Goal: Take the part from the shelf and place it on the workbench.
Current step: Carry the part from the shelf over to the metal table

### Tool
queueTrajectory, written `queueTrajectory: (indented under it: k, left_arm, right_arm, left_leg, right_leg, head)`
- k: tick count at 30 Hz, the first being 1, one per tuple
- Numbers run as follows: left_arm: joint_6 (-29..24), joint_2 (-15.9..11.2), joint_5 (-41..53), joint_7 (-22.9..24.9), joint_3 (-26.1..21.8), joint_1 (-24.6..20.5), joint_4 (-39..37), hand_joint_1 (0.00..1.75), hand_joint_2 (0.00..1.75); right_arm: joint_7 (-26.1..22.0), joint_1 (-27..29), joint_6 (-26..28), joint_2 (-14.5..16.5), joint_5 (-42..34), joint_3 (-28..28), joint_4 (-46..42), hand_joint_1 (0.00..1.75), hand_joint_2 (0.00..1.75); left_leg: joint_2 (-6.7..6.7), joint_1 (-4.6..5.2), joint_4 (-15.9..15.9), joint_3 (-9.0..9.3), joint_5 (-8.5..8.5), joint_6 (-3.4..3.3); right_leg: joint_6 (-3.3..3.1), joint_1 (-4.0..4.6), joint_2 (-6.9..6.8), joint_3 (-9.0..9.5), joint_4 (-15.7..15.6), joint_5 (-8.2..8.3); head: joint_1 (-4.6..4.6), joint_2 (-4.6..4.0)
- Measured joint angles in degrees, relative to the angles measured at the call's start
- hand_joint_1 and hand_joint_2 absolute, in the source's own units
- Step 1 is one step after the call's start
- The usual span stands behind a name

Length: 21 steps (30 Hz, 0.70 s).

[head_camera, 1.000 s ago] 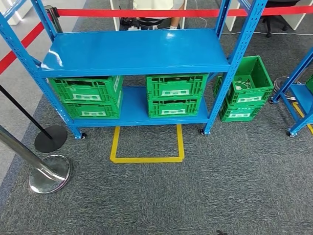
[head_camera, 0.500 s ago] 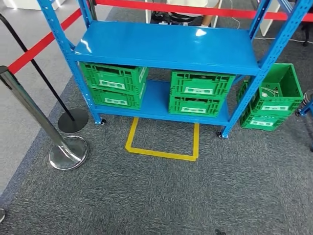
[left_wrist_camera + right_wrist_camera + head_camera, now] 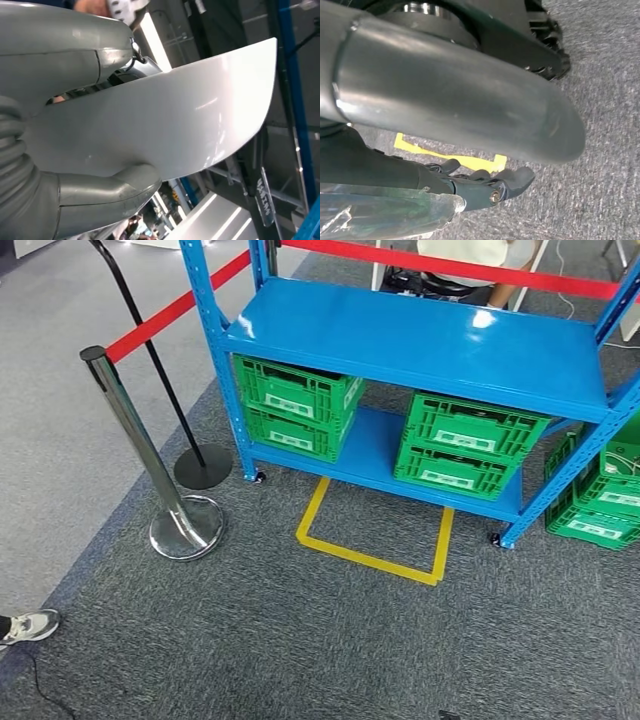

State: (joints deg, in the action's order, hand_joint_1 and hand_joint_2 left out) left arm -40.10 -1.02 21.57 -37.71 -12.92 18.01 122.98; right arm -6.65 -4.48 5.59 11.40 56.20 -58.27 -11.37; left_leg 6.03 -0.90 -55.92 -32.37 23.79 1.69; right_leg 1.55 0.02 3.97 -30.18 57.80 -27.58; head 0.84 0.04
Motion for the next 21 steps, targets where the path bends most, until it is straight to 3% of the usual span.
queueTrajectory:
  k: [1, 3, 4, 6, 8, 9, 10, 12, 14, 16, 17, 19, 21]
  left_arm:
    - [0.0, 0.0, 0.0, -0.1, 0.0, 0.2, 0.0, 1.75, 1.75]
    - [0.0, 0.1, -0.1, -0.2, 0.0, 0.4, 0.0, 1.75, 1.75]
    - [0.0, 0.1, -0.1, -0.3, 0.0, 0.4, 0.0, 1.75, 1.75]
    - [0.0, 0.1, -0.2, -0.4, 0.0, 0.4, 0.0, 1.75, 1.75]
    - [0.0, 0.1, -0.2, -0.4, 0.0, 0.6, 0.0, 1.75, 1.75]
    - [0.0, 0.1, -0.2, -0.4, 0.0, 0.7, 0.0, 1.75, 1.75]
    - [0.0, 0.2, -0.2, -0.4, 0.0, 0.8, 0.1, 1.75, 1.75]
    - [0.0, 0.3, -0.2, -0.4, 0.0, 0.8, 0.1, 1.75, 1.75]
    - [0.0, 0.5, -0.2, -0.4, 0.0, 0.8, 0.2, 1.75, 1.75]
    - [0.0, 0.6, -0.2, -0.4, 0.0, 1.0, 0.3, 1.75, 1.75]
    - [0.0, 0.6, -0.2, -0.4, 0.0, 1.2, 0.3, 1.75, 1.75]
    - [0.0, 0.7, -0.2, -0.5, 0.0, 1.2, 0.4, 1.75, 1.75]
    - [0.0, 0.8, -0.1, -0.5, 0.0, 1.1, 0.4, 1.75, 1.75]
  right_arm:
    - [0.0, 0.0, 0.0, 0.1, 0.1, 0.0, 0.0, 0.0, 0.0]
    - [0.1, 0.0, 0.0, 0.2, 0.1, 0.0, 0.0, 0.0, 0.0]
    - [0.1, -0.1, 0.0, 0.3, 0.2, 0.0, 0.0, 0.0, 0.0]
    - [0.1, 0.1, 0.0, 0.3, 0.2, 0.0, 0.0, 0.0, 0.0]
    - [0.0, 0.2, 0.0, 0.3, 0.3, 0.0, 0.0, 0.0, 0.0]
    - [0.0, 0.2, 0.0, 0.3, 0.3, 0.0, 0.0, 0.0, 0.0]
    - [0.0, 0.2, 0.0, 0.3, 0.3, 0.0, 0.0, 0.0, 0.0]
    - [-0.1, 0.1, -0.1, 0.3, 0.3, 0.0, 0.0, 0.0, 0.0]
    - [-0.1, 0.1, -0.1, 0.4, 0.3, 0.0, 0.0, 0.0, 0.0]
    - [-0.1, 0.0, -0.1, 0.4, 0.3, 0.0, 0.0, 0.0, 0.0]
    - [-0.1, -0.1, -0.1, 0.4, 0.3, 0.0, 0.0, 0.0, 0.0]
    - [-0.1, -0.1, -0.1, 0.4, 0.3, 0.0, 0.0, 0.0, 0.0]
    - [-0.1, 0.0, -0.1, 0.4, 0.3, 0.0, 0.0, 0.0, 0.0]
  left_leg:
    - [0.49, -0.14, 0.0, -0.28, -0.22, 0.36]
    - [-0.78, -0.1, -1.4, -1.24, 0.77, 0.88]
    - [-2.13, -0.01, -3.7, -2.32, 2.27, 1.06]
    - [-4.57, 0.12, -11.1, -5.66, 6.29, 1.39]
    - [-5.17, 0.12, -16.1, -7.72, 7.93, 1.52]
    - [-5.32, 0.14, -15.7, -7.25, 7.21, 1.47]
    - [-5.67, 0.18, -13.2, -5.69, 5.69, 1.34]
    - [-8.34, 0.49, -5.4, -1.12, 2.64, 0.91]
    - [-10.32, 0.84, -0.8, 1.31, 1.52, 0.2]
    - [-9.32, 0.94, -0.2, 1.15, 1.42, -0.6]
    - [-8.64, 0.84, 0.0, 1.03, 1.26, -0.94]
    - [-7.28, 0.53, 0.1, 0.88, 0.85, -1.58]
    - [-5.96, 0.39, 0.1, 0.58, 0.6, -1.93]
  right_leg:
    - [-0.36, -0.02, -0.67, -0.08, 0.1, 0.18]
    - [-1.2, -0.08, -2.08, -0.2, -0.2, 0.6]
    - [-1.58, -0.14, -2.86, -0.28, -0.4, 0.8]
    - [-1.95, 0.05, -4.38, -0.59, -0.4, 0.95]
    - [-2.02, 0.23, -6.06, -0.88, -0.4, 1.01]
    - [-2.03, 0.3, -6.89, -0.96, -0.4, 1.03]
    - [-2.02, 0.35, -7.67, -0.97, -0.4, 1.04]
    - [-1.83, 0.66, -9.03, -0.88, -0.2, 0.94]
    - [-1.36, 1.06, -10.29, -0.92, 0.0, 0.81]
    - [-0.79, 1.18, -11.66, -0.86, 0.0, 0.76]
    - [-0.43, 1.12, -11.44, -0.9, 0.2, 0.5]
    - [0.39, 0.85, -8.42, -2.13, 3.3, -1.67]
    - [0.89, 0.57, -4.91, -5.36, 10.7, -5.61]
  head:
    - [-0.01, 0.0]
    - [0.22, 0.0]
    - [0.37, 0.0]
    - [0.64, 0.0]
    - [0.66, 0.0]
    - [0.66, 0.0]
    - [0.66, 0.0]
    - [0.7, 0.0]
    - [0.74, 0.01]
    - [0.73, 0.01]
    - [0.68, 0.0]
    - [0.44, 0.0]
    - [0.2, 0.0]
